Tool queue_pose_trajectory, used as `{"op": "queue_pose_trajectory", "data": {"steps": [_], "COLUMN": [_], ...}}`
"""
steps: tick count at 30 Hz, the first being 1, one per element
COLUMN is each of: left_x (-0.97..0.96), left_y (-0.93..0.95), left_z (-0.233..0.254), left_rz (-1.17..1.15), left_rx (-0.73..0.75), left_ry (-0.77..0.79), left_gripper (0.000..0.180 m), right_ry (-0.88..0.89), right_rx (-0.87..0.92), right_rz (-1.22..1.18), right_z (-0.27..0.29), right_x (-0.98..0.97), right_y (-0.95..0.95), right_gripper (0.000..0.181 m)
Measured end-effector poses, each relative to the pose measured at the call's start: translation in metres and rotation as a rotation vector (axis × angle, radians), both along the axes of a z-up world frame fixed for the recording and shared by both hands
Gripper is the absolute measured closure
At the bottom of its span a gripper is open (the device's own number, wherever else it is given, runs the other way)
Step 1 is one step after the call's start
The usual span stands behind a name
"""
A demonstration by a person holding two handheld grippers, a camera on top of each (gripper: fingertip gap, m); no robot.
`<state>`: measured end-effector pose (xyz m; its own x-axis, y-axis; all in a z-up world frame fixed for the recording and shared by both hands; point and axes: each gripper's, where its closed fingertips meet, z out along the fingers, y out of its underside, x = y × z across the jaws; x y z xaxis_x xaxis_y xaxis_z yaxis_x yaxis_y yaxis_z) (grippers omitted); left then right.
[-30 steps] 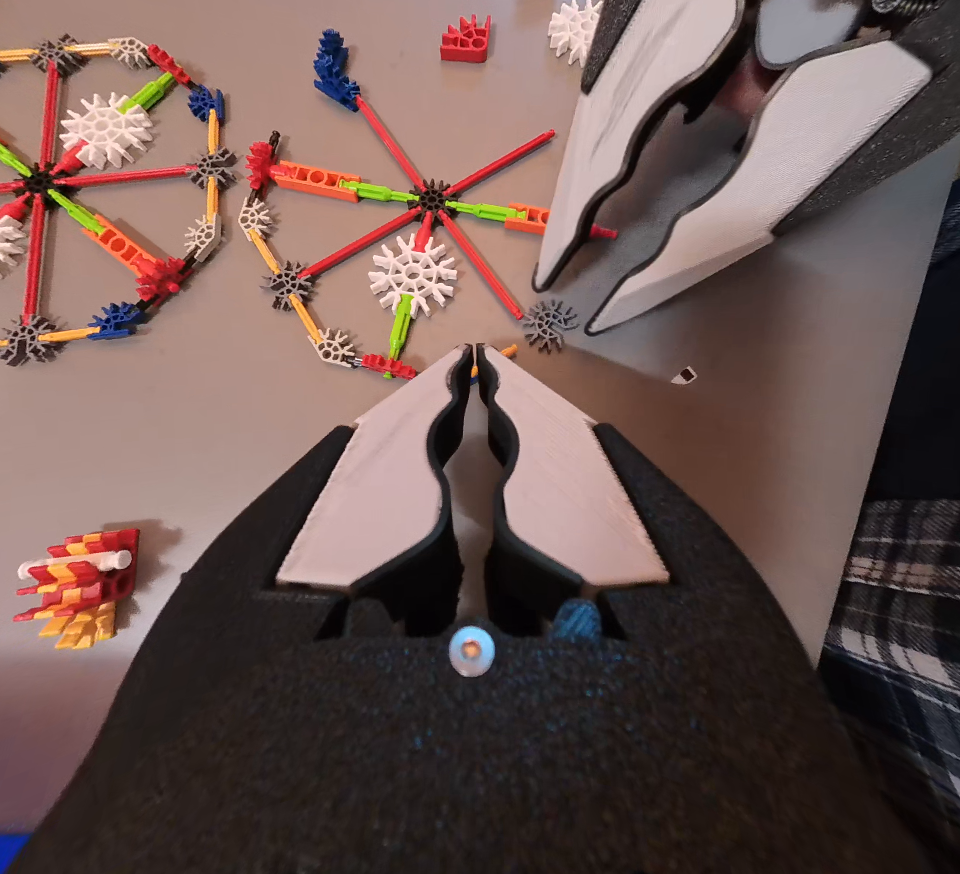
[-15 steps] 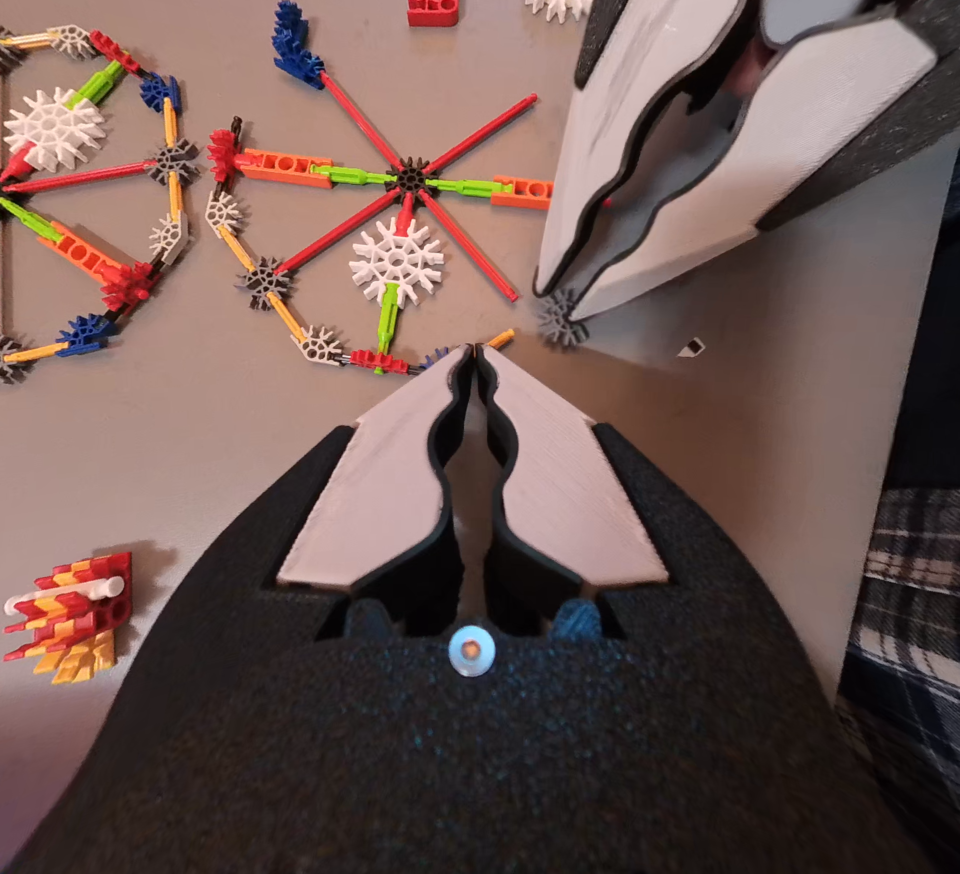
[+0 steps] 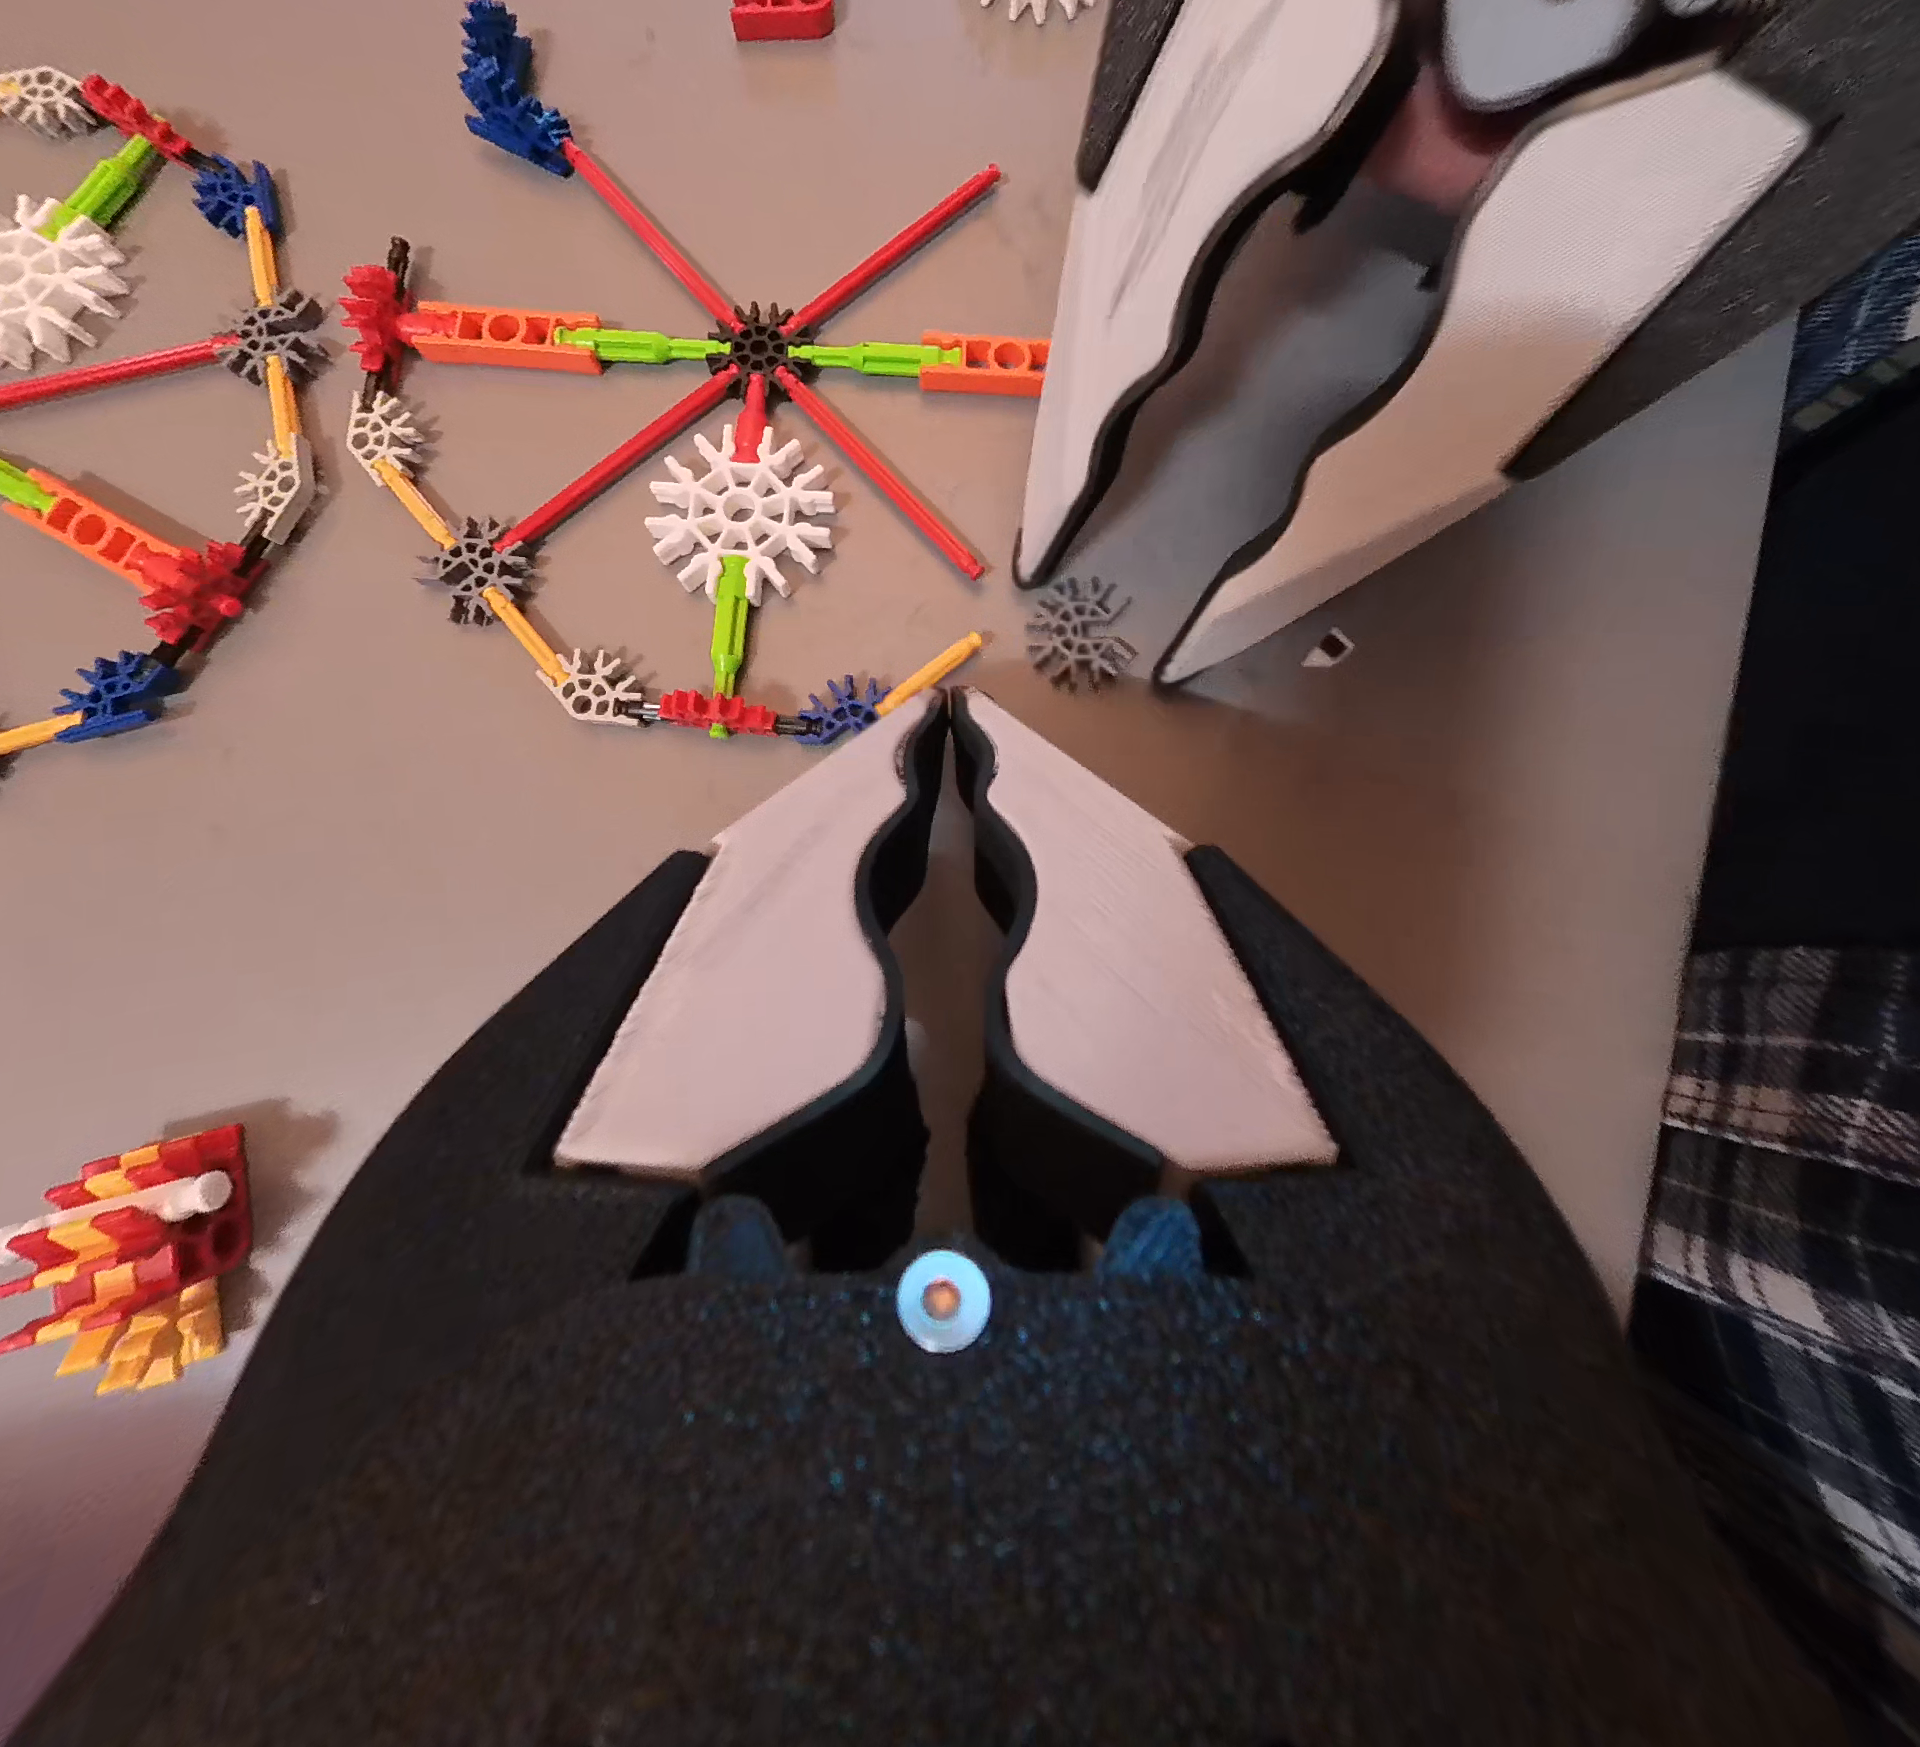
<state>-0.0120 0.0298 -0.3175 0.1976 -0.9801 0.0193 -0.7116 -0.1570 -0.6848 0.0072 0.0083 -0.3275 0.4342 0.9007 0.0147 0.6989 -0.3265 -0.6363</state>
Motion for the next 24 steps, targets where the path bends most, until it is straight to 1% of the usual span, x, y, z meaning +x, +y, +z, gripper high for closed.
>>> {"op": "queue_pose_trajectory", "data": {"steps": [2,4,11,15,21,24], "left_x": [0.0,-0.001,-0.001,0.003,0.013,0.015], "left_y": [-0.003,-0.006,-0.011,-0.013,-0.018,-0.019], "left_z": [0.001,0.001,0.002,0.014,0.05,0.055], "left_rz": [-0.01,-0.016,0.029,0.091,0.146,0.151], "left_rx": [-0.01,-0.011,-0.047,-0.176,-0.484,-0.563], "left_ry": [-0.003,0.001,-0.028,-0.142,-0.428,-0.471], "left_gripper": [0.18,0.18,0.18,0.18,0.175,0.171], "right_ry": [-0.002,-0.005,0.043,0.073,0.088,0.073], "right_rx": [-0.002,-0.003,0.012,0.089,0.285,0.366], "right_rz": [0.012,0.005,-0.058,-0.063,-0.029,-0.016], "right_z": [-0.001,-0.001,0.004,0.02,0.051,0.061], "right_x": [-0.002,-0.002,-0.003,-0.003,-0.004,-0.003], "right_y": [0.001,0.003,0.003,0.005,0.004,0.002], "right_gripper": [0.154,0.159,0.159,0.159,0.159,0.159]}}
